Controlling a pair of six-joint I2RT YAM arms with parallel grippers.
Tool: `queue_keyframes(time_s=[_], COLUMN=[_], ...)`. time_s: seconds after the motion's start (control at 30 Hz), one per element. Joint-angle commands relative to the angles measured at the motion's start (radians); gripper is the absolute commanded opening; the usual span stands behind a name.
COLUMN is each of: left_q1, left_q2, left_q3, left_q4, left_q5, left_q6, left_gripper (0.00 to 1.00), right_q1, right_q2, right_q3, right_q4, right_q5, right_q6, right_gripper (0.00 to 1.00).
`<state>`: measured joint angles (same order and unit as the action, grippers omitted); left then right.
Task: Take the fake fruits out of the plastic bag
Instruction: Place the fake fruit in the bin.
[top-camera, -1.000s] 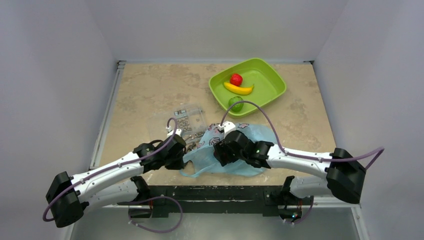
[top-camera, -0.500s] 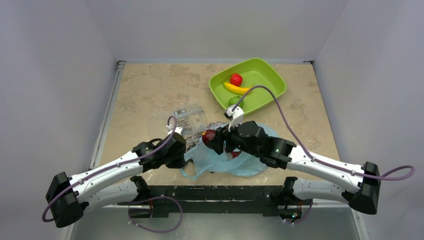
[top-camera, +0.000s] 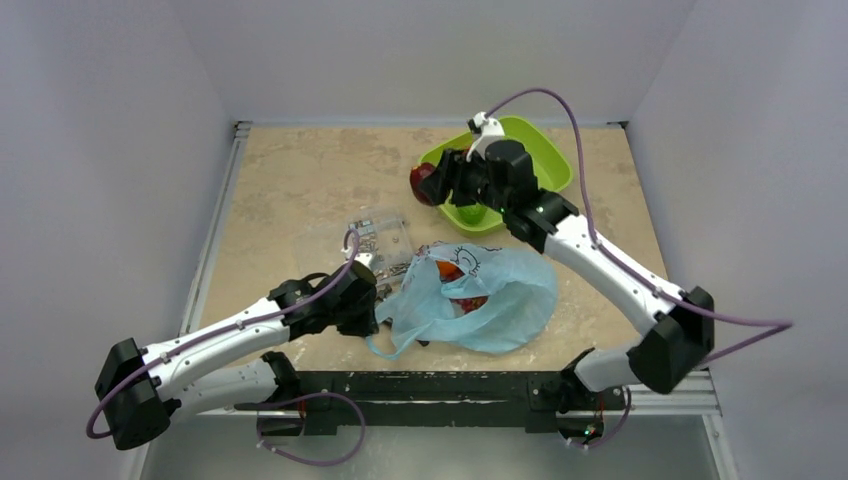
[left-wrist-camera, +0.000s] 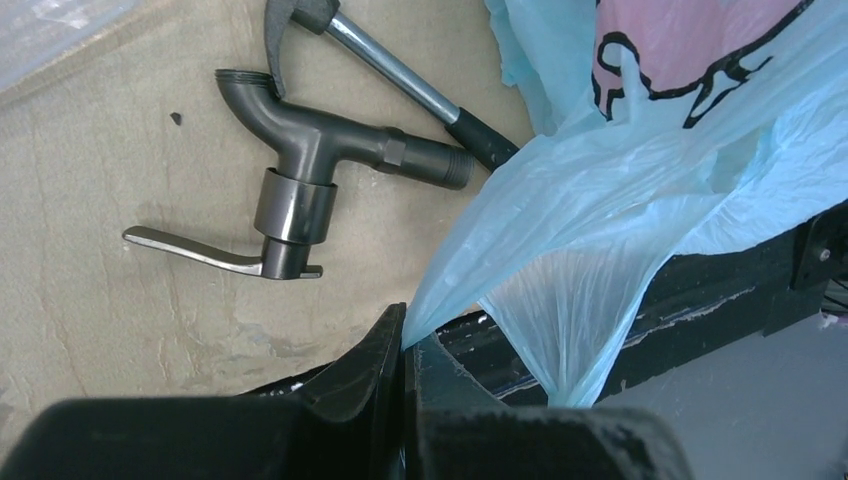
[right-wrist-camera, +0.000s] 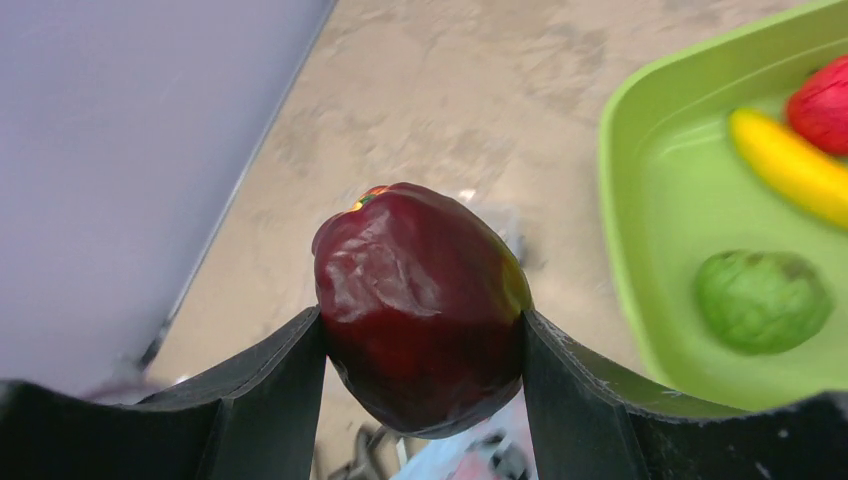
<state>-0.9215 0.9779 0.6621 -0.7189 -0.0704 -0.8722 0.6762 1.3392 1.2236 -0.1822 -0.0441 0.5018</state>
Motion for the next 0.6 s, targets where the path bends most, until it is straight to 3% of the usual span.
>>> queue_keyframes(time_s=[0.0, 0.2, 0.37, 0.57], left_q1=[-0.006, -0.007, -0.007, -0.007], left_q2=[-0.003, -0.038, -0.054, -0.047], left_q3=[0.046, 0.054, 0.055, 0.057], left_q4=[0.022, 0.016, 0.023, 0.036], left_q5=[0.064, 0.121, 0.132, 0.142], left_q6=[0.015, 0.021, 0.025, 0.027], left_gripper=[0.00, 0.00, 0.00, 0.00], right_q1=[-0.096, -0.120, -0.120, -0.126], right_q2=[0.195, 0.509, 0.604, 0.687], right_q3=[0.171, 0.373, 0.430, 0.565], right_q4=[-0.049, -0.186, -0.211, -0.403], right_q5=[0.082, 0.398, 0.483, 0.487], right_q6=[-0.087, -0.259, -0.327, -0.288], right_gripper=[0.00, 0.00, 0.44, 0.91])
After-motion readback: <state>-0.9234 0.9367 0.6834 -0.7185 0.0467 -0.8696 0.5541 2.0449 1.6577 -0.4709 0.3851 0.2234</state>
